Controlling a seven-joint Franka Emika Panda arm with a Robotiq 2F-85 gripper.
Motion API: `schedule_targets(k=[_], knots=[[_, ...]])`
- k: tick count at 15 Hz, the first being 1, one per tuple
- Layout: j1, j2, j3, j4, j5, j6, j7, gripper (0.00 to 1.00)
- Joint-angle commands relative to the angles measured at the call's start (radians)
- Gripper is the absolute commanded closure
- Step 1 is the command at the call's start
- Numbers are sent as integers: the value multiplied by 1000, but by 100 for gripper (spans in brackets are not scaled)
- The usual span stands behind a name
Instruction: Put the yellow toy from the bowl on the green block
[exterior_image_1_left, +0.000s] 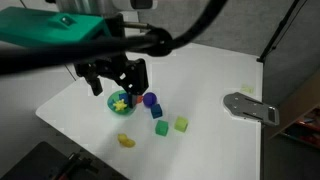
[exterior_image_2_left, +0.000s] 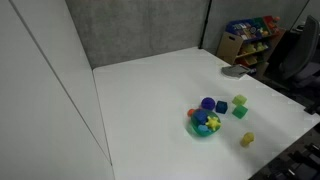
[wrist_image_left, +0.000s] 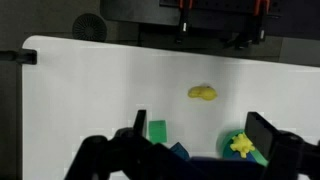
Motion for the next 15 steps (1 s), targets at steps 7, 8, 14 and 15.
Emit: schedule_targets(k=[7, 8, 14, 15], knots=[[3, 13, 17, 22, 1, 0, 18, 0], [10, 17, 26, 33, 4, 2, 20, 0], [60, 72, 104, 102, 14, 49, 91, 0], [72, 91, 115, 119, 21, 54, 100, 0]])
